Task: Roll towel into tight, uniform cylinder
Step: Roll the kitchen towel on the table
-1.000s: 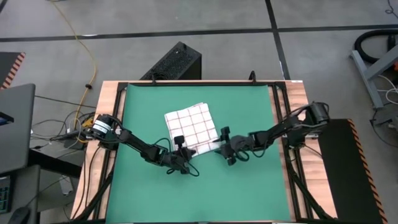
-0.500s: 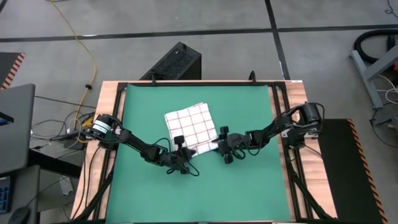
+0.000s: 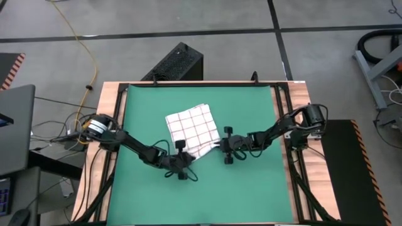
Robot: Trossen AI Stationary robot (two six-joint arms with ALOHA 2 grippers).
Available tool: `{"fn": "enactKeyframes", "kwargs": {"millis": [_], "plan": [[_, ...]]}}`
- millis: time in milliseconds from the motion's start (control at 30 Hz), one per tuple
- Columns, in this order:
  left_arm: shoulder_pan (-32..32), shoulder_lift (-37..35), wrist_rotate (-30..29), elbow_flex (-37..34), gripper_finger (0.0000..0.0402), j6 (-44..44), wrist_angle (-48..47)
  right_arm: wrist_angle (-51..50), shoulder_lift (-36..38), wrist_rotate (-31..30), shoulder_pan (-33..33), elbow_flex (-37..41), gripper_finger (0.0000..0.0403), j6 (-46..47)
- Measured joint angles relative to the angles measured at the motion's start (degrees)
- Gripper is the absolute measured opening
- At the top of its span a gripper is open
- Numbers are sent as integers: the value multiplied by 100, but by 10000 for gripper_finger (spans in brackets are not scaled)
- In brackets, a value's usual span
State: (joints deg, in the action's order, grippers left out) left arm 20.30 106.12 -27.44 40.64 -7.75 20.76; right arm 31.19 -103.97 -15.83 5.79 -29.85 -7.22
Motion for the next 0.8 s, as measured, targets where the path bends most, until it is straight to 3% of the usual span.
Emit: {"fn": "enactKeyframes", "kwargs": {"millis": [167, 400, 633, 800], "plan": [[388, -614, -366, -4, 0, 187, -273, -10, 15, 352, 95, 7, 35, 898], [1023, -750, -1715, 7, 0, 643, -395, 51, 26, 712, 450, 7, 35, 1607], [1046, -738, -1932, -466, 0, 465, -162, -345, 396, 896, 768, 44, 35, 2004], [1050, -740, -1680, -767, 0, 340, 373, -796, 784, 907, 899, 46, 35, 2319]]}}
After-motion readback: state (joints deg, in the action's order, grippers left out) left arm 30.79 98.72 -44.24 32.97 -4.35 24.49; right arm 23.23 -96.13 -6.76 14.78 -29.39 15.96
